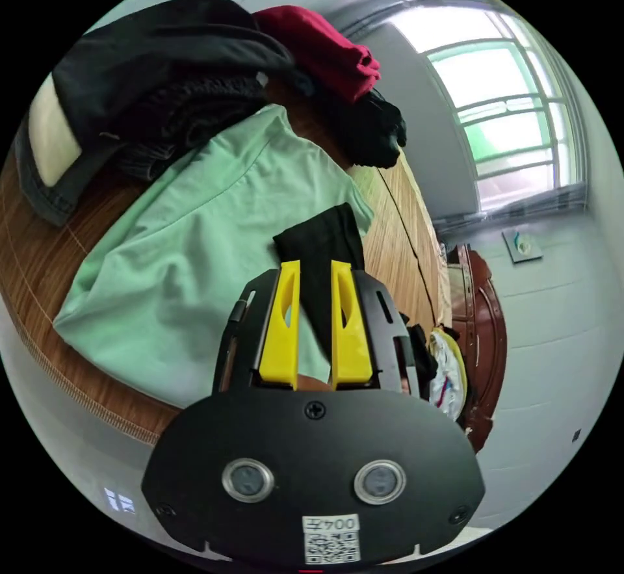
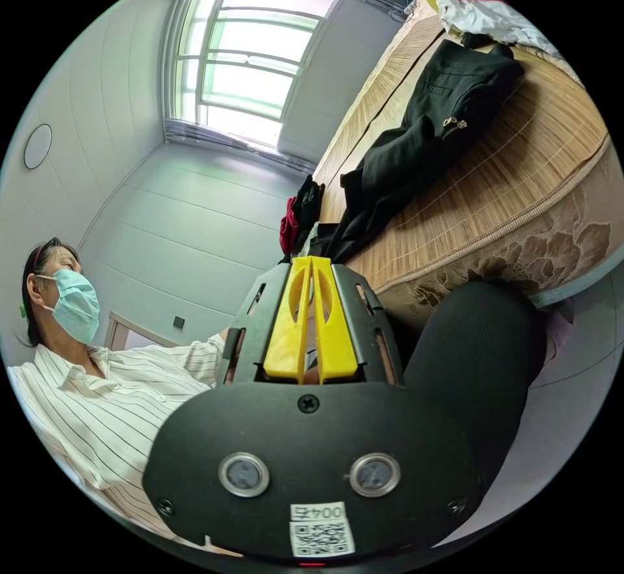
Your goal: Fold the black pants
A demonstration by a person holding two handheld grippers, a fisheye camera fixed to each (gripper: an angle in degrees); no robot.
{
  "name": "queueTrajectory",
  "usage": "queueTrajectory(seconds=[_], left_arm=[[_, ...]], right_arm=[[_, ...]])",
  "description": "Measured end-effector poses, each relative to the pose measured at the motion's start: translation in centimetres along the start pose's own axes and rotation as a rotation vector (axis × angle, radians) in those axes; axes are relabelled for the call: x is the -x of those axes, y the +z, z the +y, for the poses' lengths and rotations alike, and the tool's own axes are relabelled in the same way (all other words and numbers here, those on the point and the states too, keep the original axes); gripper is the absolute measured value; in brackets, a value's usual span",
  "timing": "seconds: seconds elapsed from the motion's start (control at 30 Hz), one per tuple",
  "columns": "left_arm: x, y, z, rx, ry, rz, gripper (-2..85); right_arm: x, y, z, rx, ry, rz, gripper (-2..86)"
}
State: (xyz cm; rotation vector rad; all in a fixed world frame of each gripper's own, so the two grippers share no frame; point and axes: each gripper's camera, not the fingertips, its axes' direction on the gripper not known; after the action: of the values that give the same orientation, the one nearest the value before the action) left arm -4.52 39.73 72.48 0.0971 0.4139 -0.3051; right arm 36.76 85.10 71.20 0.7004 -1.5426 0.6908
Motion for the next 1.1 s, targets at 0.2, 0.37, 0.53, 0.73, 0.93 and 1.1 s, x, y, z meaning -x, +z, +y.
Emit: queueTrajectory(seconds=[0.2, 0.37, 0.53, 0.73, 0.93, 1.1], left_arm=[[8.8, 1.3, 1.1, -0.016, -0.106, 0.13, 8.2], [12.5, 3.0, 2.1, -0.003, -0.098, 0.134, 8.6], [13.9, 4.7, 2.5, 0.024, -0.039, 0.09, 8.8], [14.4, 7.2, 3.2, 0.06, 0.007, 0.072, 8.6], [14.3, 8.2, 5.3, 0.021, 0.036, 0.033, 4.2], [9.7, 3.6, 9.3, -0.093, 0.082, 0.013, 3.3]], right_arm=[[0.3, 1.3, -0.4, 0.006, 0.012, -0.009, -0.7], [0.7, 2.4, -0.5, 0.013, 0.012, -0.013, -0.7], [1.1, 3.4, -0.4, 0.022, 0.016, -0.02, -0.7], [1.3, 4.2, -0.3, 0.019, 0.027, -0.023, -0.7], [1.7, 5.6, -0.3, 0.029, 0.025, -0.021, -0.8], [2.3, 6.3, -0.3, 0.021, 0.023, -0.03, -0.7]])
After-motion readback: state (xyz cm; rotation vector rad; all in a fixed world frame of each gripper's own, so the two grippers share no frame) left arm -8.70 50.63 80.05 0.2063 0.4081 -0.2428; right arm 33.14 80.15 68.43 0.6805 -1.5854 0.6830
